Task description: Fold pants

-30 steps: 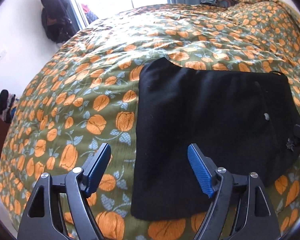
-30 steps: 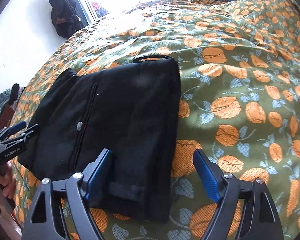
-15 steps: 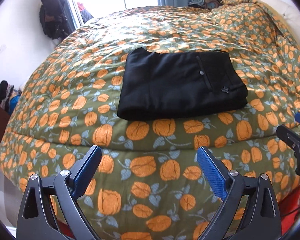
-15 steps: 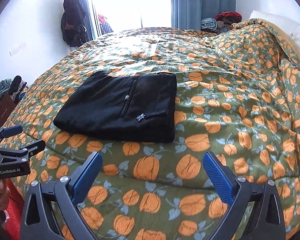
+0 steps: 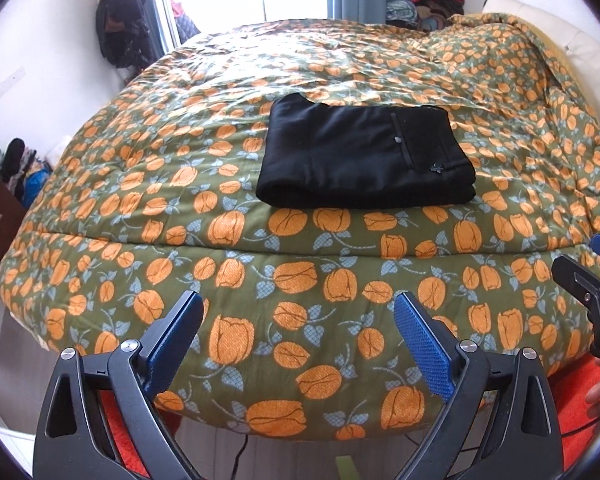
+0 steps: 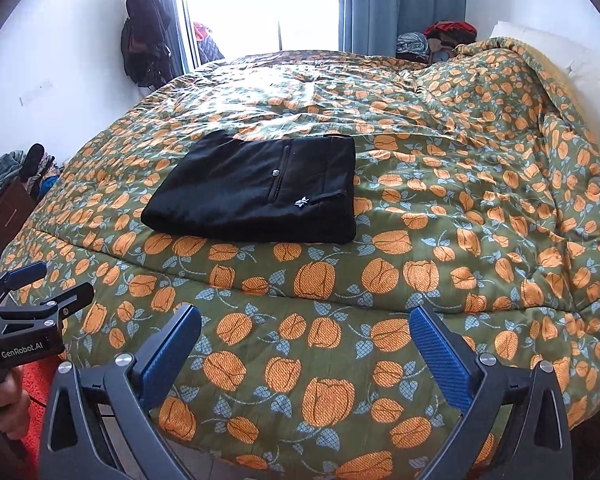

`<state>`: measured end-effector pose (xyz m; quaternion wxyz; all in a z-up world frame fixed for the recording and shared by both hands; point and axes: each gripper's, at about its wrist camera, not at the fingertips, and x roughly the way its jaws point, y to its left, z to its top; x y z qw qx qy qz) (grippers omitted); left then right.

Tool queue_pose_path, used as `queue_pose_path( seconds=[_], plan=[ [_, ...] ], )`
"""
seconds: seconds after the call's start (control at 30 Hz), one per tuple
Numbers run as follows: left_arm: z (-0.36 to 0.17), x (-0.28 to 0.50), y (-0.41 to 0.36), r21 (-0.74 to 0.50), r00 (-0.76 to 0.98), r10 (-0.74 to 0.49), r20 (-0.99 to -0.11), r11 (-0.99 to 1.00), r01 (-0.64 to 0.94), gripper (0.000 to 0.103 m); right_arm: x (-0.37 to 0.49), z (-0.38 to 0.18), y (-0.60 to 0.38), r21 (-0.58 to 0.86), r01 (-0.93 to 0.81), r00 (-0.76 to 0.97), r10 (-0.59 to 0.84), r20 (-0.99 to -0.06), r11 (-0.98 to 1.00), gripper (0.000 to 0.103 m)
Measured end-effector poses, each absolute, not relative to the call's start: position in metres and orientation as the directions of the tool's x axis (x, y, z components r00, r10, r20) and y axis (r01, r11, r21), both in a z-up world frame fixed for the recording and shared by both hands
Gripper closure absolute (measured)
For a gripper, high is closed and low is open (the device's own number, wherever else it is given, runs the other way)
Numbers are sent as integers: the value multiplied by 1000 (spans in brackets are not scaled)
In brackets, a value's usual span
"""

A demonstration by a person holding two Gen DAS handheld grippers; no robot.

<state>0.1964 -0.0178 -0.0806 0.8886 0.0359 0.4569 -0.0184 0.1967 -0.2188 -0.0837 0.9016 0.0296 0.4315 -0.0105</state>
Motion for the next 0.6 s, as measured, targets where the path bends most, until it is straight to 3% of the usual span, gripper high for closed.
queue_pose_path(
  seconds=[0.6],
  plan=[
    [-43, 148, -24, 43, 579, -55, -814, 987, 154, 1, 157, -42, -185, 45, -21, 627, 49, -777, 999, 0]
  ],
)
